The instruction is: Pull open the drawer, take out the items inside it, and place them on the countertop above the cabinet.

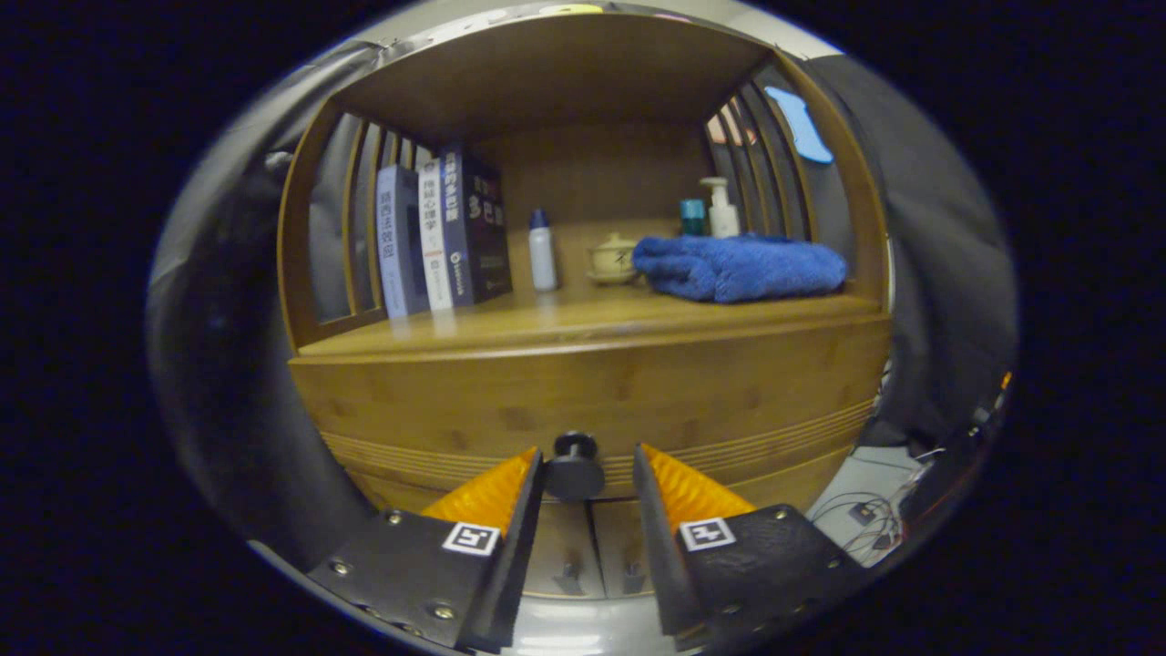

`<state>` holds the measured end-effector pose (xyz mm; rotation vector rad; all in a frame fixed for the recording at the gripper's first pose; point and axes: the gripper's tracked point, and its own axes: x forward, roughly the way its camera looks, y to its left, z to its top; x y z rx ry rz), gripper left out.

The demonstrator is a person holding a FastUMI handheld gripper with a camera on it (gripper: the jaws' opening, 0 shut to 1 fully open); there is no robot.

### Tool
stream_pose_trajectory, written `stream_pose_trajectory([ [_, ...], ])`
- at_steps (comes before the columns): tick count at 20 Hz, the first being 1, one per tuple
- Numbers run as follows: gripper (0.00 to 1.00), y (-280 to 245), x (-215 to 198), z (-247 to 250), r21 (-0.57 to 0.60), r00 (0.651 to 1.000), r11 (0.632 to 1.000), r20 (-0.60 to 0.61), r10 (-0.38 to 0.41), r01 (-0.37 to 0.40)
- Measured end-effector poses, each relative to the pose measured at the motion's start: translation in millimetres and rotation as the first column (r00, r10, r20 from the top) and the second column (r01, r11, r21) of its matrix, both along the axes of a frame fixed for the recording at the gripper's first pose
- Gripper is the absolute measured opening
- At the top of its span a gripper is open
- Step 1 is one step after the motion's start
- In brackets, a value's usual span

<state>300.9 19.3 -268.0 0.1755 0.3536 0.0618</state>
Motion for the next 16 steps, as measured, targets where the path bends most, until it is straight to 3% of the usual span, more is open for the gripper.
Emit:
stream_pose_trajectory([
  [4, 0.6, 6, 13, -12, 0.004, 1.0, 1.0, -0.018, 0.018, -0.018],
  [9, 0.37, 5, 11, -15, -0.069, 0.999, 0.998, -0.046, 0.007, -0.01],
  [10, 0.37, 5, 10, -15, -0.079, 0.999, 0.997, -0.052, 0.007, -0.011],
  [11, 0.29, 5, 8, -15, -0.086, 0.998, 0.996, -0.064, 0.009, -0.014],
  [16, 0.29, 2, -10, -12, -0.084, 0.997, 0.996, -0.081, -0.012, 0.005],
])
